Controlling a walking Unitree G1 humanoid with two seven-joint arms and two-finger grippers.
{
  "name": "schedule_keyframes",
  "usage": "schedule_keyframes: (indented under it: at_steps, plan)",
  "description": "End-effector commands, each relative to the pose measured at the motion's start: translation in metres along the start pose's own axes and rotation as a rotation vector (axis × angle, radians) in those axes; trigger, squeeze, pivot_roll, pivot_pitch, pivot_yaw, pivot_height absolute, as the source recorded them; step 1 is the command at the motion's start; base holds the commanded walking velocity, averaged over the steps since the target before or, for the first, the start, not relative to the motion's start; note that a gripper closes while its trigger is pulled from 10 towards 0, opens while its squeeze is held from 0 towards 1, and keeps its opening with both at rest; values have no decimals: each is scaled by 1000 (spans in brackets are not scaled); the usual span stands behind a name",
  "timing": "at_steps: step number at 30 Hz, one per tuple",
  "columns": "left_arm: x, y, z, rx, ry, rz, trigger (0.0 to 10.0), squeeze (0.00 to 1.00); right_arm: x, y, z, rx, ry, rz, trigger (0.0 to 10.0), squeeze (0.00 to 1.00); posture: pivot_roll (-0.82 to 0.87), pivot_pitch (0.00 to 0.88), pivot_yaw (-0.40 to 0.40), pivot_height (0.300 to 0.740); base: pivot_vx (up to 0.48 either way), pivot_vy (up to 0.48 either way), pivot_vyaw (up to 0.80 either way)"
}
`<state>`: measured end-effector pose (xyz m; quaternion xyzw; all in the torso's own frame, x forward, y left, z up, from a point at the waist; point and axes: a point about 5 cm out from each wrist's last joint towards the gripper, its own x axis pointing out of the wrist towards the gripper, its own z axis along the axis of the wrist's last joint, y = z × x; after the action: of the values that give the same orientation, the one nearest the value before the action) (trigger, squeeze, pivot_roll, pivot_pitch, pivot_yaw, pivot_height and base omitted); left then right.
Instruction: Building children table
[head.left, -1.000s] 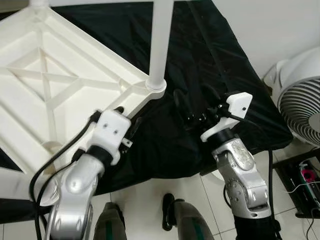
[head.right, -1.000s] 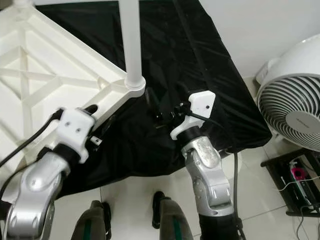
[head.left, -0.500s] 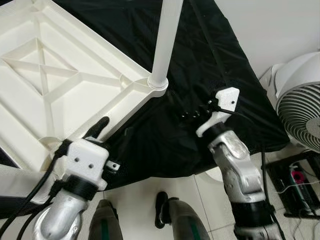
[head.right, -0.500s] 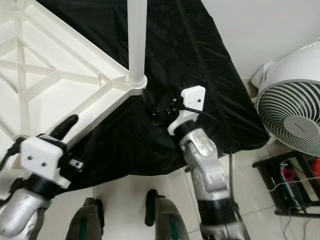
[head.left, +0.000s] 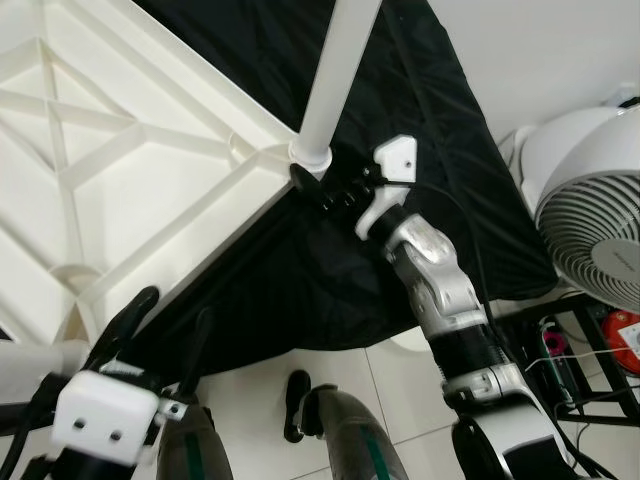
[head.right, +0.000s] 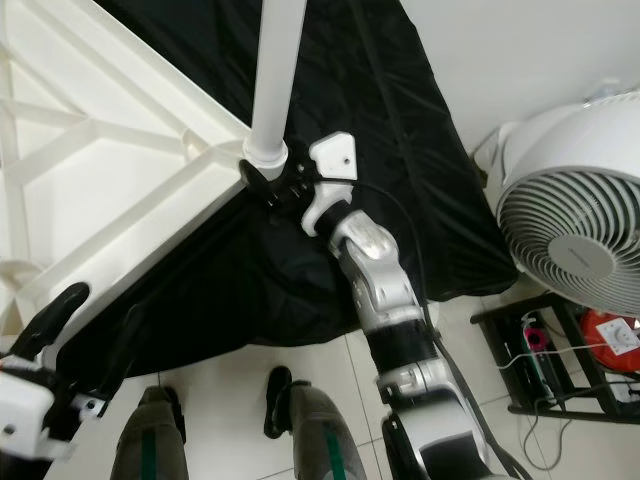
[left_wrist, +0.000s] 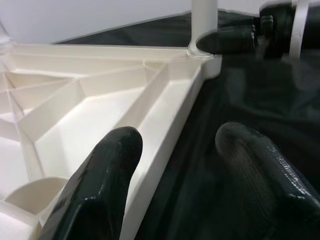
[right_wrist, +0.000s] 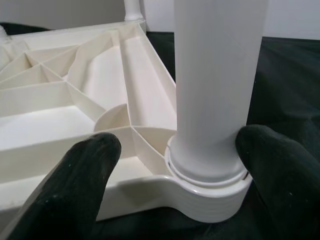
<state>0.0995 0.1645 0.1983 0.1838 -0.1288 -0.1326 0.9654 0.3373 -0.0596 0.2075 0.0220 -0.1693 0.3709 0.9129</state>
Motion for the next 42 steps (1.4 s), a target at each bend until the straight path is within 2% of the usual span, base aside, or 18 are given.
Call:
schedule_keyframes:
  at_steps: [1, 2, 3, 5, 12, 13, 14, 15, 16, 21, 22, 23, 26, 28, 32, 37, 40, 42]
  plan:
    - [-4, 0, 1, -4, 1, 0, 10000, 0, -2, 3, -10, 3, 33, 31, 10000, 0, 368, 279, -198, 740, 0, 0, 0]
    - [-13, -3, -3, 14, 55, -127, 10000, 0, 9, 4, -13, -10, 34, 55, 10000, 0, 379, 280, -192, 740, 0, 0, 0]
    - [-13, -3, -3, 14, 55, -127, 10000, 0, 9, 4, -13, -10, 34, 55, 10000, 0, 379, 280, -192, 740, 0, 0, 0]
    - [-20, -5, -7, 15, 114, -245, 10000, 0, 16, 4, -15, -14, 36, 64, 10000, 0, 381, 280, -187, 740, 0, 0, 0]
    - [-29, -5, -12, 2, 202, -371, 10000, 0, 21, 6, -15, -20, 33, 70, 10000, 0, 384, 281, -176, 740, 0, 0, 0]
    - [-33, -5, -13, 21, 232, -424, 10000, 0, 22, 6, -17, -20, 28, 74, 10000, 0, 385, 281, -169, 740, 0, 0, 0]
    - [-39, -4, -14, 67, 313, -561, 10000, 0, 23, 6, -19, -16, 26, 76, 10000, 0, 386, 281, -164, 740, 0, 0, 0]
    - [-39, -4, -14, 67, 313, -561, 10000, 0, 23, 6, -19, -16, 26, 76, 10000, 0, 386, 281, -164, 740, 0, 0, 0]
    - [-45, -1, -16, 165, 382, -685, 10000, 0, 22, 6, -22, -16, 23, 76, 10000, 0, 386, 281, -160, 740, 0, 0, 0]
    - [-53, 7, -19, 246, 479, -790, 10000, 0, 23, 6, -24, -18, 17, 76, 10000, 0, 384, 282, -150, 740, 0, 0, 0]
    - [-56, 15, -21, 305, 539, -831, 10000, 0, 23, 6, -25, -19, 17, 74, 10000, 0, 383, 284, -144, 740, 0, 0, 0]
    - [-56, 15, -21, 305, 539, -831, 10000, 0, 23, 6, -25, -19, 17, 74, 10000, 0, 383, 284, -144, 740, 0, 0, 0]
    - [-56, 38, -24, 418, 625, -840, 10000, 0, 23, 7, -27, -20, 16, 72, 10000, 0, 382, 285, -140, 740, 0, 0, 0]
    - [-56, 41, -24, 424, 633, -835, 10000, 0, 24, 7, -27, -21, 14, 72, 10000, 0, 382, 285, -140, 740, 0, 0, 0]
    - [-43, 78, -17, 548, 673, -757, 10000, 0, 24, 9, -30, -16, 17, 71, 10000, 0, 386, 283, -136, 740, 0, 0, 0]
    - [-46, 97, -17, 587, 751, -740, 10000, 0, 25, 11, -31, -15, 15, 74, 10000, 0, 387, 282, -135, 740, 0, 0, 0]
    - [-48, 120, -18, 686, 841, -727, 10000, 0, 26, 10, -31, -15, 12, 75, 10000, 0, 385, 280, -136, 740, 0, 0, 0]
    - [-48, 127, -17, 717, 867, -720, 10000, 0, 27, 10, -31, -15, 10, 75, 10000, 0, 385, 280, -135, 740, 0, 0, 0]
